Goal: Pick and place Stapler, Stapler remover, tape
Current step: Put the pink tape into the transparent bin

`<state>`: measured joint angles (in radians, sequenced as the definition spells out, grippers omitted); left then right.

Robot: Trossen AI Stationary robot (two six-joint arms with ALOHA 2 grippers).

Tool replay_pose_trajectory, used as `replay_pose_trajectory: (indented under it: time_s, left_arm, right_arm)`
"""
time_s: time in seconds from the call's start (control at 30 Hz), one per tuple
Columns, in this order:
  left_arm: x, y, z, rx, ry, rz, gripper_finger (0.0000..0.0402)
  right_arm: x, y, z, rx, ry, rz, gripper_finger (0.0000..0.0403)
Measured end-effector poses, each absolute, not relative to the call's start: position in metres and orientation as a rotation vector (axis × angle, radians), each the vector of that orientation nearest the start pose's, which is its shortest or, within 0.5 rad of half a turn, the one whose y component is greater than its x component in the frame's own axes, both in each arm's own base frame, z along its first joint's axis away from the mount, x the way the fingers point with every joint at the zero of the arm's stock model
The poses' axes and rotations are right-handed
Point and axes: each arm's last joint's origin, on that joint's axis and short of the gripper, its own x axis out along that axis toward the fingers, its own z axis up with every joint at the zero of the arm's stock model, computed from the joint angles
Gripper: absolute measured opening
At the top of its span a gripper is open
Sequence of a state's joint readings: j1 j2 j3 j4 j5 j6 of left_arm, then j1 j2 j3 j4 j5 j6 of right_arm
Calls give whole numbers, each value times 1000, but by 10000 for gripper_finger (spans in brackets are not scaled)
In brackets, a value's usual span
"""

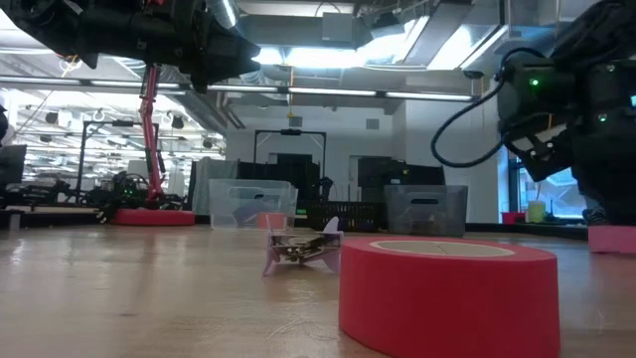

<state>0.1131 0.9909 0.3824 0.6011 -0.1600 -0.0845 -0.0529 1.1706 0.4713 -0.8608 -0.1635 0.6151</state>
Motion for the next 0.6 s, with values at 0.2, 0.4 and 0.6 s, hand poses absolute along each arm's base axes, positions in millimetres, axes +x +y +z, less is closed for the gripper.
replay_pose_trajectory:
  time_s: [0.2,0.4,0.6]
  left_arm:
    - [205,28,233,-83,-1,273,164]
    - [205,28,231,-115,8,272,164]
    - [207,27,229,-164,11,244,164]
  right_arm:
    - [155,-4,143,662,1417,-398,36]
    - [191,-7,179,585,1133,-291,36]
    - [234,-12,248,363,714,-150,36]
